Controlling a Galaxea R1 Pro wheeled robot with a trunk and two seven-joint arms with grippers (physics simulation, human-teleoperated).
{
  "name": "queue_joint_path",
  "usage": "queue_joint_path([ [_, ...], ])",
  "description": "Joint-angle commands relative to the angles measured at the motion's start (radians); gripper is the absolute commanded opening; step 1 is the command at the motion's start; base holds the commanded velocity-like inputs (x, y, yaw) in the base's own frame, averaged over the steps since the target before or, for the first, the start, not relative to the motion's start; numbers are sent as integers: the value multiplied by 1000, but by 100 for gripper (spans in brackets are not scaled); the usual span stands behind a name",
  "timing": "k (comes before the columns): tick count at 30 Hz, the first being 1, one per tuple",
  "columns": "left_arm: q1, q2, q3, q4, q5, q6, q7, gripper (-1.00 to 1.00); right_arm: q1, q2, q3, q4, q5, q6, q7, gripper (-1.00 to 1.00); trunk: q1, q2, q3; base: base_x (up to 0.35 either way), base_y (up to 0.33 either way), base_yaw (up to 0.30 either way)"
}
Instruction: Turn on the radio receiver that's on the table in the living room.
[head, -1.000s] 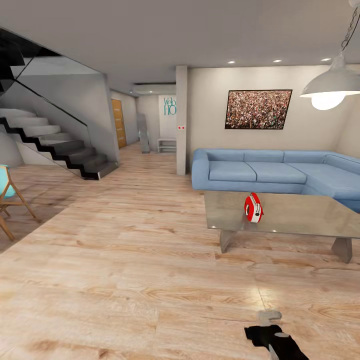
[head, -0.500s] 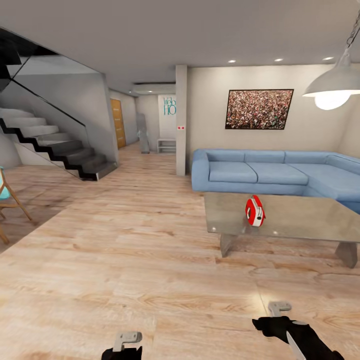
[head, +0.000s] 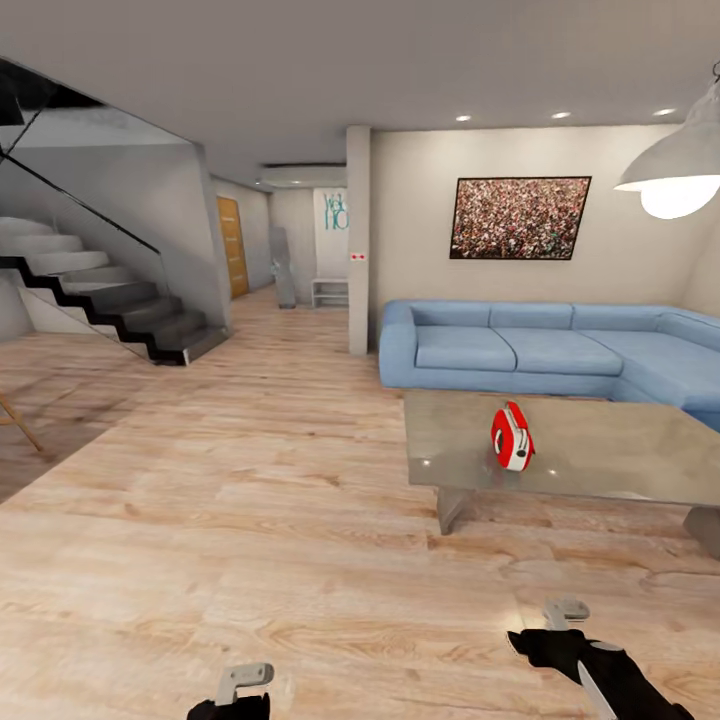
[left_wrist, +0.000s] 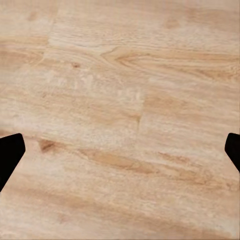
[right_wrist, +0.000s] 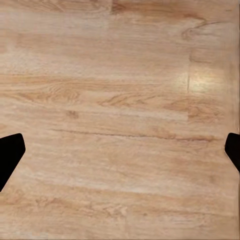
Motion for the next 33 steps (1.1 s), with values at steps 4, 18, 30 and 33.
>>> queue_joint_path([
  [4, 0, -2, 0, 0, 1, 0, 21, 100, 0, 0, -13, 1, 1, -12, 0, 100, 0, 0, 0, 280, -221, 0],
  [18, 0, -2, -1, 2, 1, 0, 25, 100, 0, 0, -16, 3, 1, -15, 0, 100, 0, 0, 7, 263, -236, -191],
  [30, 0, -1, -1, 2, 1, 0, 24, 100, 0, 1, -7, 3, 3, -15, 1, 100, 0, 0, 7, 250, -215, -32],
  [33, 0, -1, -1, 2, 1, 0, 24, 100, 0, 1, -7, 3, 3, -15, 0, 100, 0, 0, 7, 248, -214, 214],
])
